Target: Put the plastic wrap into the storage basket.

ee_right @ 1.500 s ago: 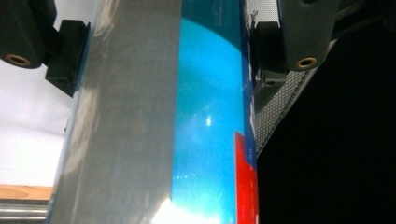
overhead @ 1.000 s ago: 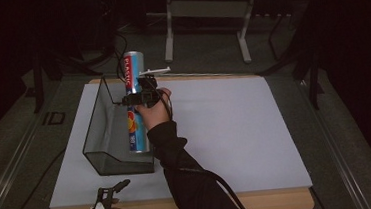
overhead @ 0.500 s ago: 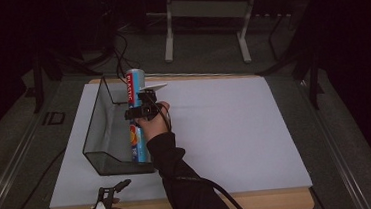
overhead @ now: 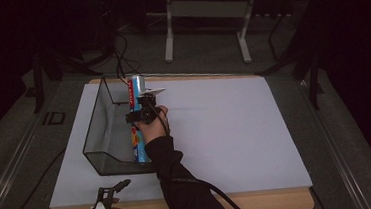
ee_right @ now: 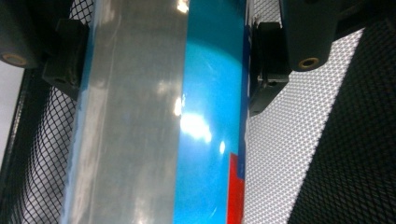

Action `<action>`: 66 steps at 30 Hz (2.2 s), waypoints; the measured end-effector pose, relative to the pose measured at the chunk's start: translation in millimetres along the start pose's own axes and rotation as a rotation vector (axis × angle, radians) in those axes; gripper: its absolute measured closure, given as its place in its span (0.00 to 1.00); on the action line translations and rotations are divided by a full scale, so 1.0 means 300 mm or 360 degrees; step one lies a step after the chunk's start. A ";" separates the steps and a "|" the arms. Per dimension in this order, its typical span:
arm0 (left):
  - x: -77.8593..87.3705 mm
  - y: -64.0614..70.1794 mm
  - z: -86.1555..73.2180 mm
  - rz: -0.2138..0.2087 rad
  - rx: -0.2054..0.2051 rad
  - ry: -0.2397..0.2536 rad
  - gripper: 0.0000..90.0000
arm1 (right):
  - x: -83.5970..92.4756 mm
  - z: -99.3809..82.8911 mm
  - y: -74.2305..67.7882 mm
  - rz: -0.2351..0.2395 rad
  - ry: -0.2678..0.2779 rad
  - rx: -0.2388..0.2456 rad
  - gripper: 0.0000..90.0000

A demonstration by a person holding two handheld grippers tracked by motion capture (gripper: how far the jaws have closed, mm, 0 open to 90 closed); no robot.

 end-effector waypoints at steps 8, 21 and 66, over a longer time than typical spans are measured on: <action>-0.003 0.002 -0.001 -0.0008 -0.0001 -0.0009 0.00 | -0.003 0.002 -0.009 -0.0063 -0.0023 0.0099 0.32; -0.009 0.002 -0.004 -0.0024 -0.0001 -0.0027 0.00 | 0.027 0.007 -0.027 -0.0270 -0.0099 0.0361 0.25; -0.052 0.011 -0.020 -0.0058 -0.0003 -0.0086 0.00 | 0.500 -0.116 0.282 -0.0204 0.0146 0.0630 0.16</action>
Point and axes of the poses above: each handheld gripper's, and its own axes: x roughly backward along the jaws, z roughly out of its top, y roughly to its right, the point moved 2 cm from there along -x, roughly forward along the jaws, and after that the axes turned 8 degrees about x, right-handed, at the moved point
